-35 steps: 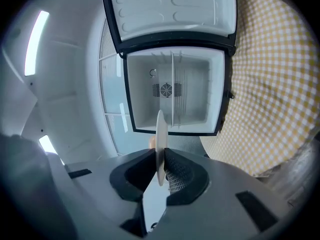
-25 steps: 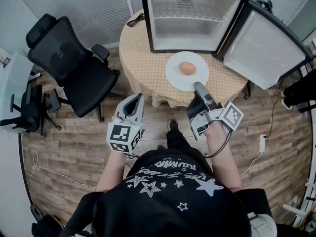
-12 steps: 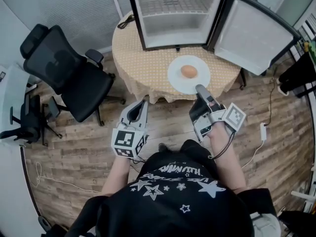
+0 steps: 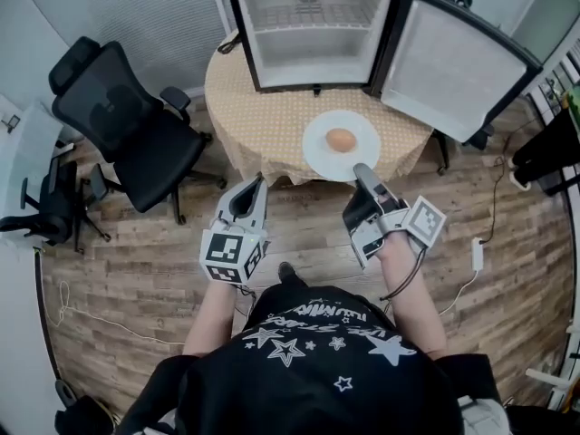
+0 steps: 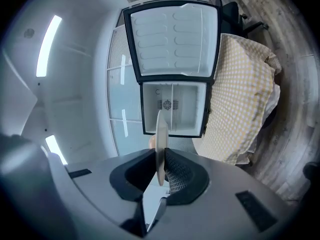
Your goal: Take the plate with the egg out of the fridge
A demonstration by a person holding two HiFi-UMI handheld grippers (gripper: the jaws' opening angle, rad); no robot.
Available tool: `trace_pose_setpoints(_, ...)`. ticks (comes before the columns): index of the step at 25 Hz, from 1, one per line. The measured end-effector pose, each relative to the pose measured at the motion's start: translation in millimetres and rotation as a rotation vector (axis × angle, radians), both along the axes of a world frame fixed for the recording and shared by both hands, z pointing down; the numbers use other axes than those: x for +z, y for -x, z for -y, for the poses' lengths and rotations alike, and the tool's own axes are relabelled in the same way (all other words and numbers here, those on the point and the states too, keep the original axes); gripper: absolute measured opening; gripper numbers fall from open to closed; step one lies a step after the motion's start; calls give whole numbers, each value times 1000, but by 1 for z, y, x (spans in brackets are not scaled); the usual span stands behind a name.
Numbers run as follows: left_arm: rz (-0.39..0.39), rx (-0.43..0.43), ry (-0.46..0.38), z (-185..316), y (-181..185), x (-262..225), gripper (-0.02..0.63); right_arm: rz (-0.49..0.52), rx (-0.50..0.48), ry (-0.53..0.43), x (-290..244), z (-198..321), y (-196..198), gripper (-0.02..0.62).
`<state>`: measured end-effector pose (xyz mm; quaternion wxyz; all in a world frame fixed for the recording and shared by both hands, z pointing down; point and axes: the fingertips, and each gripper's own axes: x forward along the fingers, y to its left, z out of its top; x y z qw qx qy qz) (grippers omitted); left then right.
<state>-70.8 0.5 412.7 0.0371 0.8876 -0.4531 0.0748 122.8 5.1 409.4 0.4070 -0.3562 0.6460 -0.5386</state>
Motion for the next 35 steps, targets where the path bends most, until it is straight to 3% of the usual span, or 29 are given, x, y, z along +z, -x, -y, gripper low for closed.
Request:
trace_pose_setpoints(4,-3,-6,-40,-52,-44,-7,5,-6,-16,2,11,-54,-39,57)
trace_pose_setpoints(11,-1,-56,6,-61,-44,-7,5,12,-75,34,9,-57,-33,57)
trace_pose_setpoints(18,10,-76,-17,-141,-80,-9,5,18,-106,15,13,-136,-64,57)
trace_pose_setpoints(35,-7,-118,-7,-199,-105,-7,5,19,-149,21,19,-187,-74,57)
